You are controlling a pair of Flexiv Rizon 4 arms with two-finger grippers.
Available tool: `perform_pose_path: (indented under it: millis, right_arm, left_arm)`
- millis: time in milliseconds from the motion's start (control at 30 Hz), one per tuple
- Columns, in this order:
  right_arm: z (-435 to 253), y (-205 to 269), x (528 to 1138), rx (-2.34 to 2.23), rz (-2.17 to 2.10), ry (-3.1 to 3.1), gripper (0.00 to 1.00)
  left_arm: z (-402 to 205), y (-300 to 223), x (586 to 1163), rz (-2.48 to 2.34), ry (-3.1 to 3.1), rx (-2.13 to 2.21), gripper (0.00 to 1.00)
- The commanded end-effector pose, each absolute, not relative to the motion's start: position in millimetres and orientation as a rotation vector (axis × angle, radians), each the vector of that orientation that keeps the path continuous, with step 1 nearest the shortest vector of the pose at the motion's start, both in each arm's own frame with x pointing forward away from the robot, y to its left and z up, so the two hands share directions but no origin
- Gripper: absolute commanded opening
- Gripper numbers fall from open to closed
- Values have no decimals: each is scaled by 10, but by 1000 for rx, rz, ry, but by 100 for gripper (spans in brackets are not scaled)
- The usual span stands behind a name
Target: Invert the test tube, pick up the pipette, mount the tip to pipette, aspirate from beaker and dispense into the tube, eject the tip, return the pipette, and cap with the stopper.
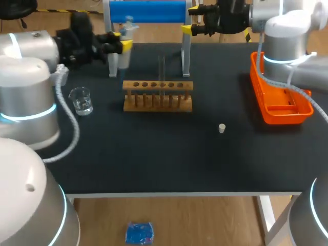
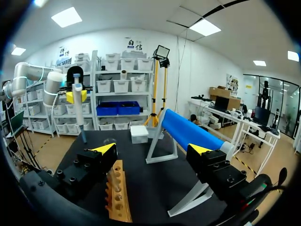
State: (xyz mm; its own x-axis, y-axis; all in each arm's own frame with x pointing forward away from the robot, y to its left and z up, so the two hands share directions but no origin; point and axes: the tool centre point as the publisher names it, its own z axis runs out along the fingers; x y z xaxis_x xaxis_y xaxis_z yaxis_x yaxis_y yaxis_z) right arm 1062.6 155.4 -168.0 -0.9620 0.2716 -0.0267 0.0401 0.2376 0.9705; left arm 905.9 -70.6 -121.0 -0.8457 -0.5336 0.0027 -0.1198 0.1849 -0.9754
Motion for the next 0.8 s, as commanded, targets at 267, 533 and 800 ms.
perform_pose_path:
  millis: [267,533,800]
  right_arm:
    - [-1673,1546,10631,294,1805,2321,100]
    - [-1673,1546,10631,294,1805,2321,100]
    - [-1673,1546,10631,294,1805,2321,100]
  left_arm:
    - [-1242,109,9312,-1664,2210,-681,0]
    - [-1245,279,9623,-1546,2219,-793,0]
    - [-1153,180,9902,-1408,2219,-900,0]
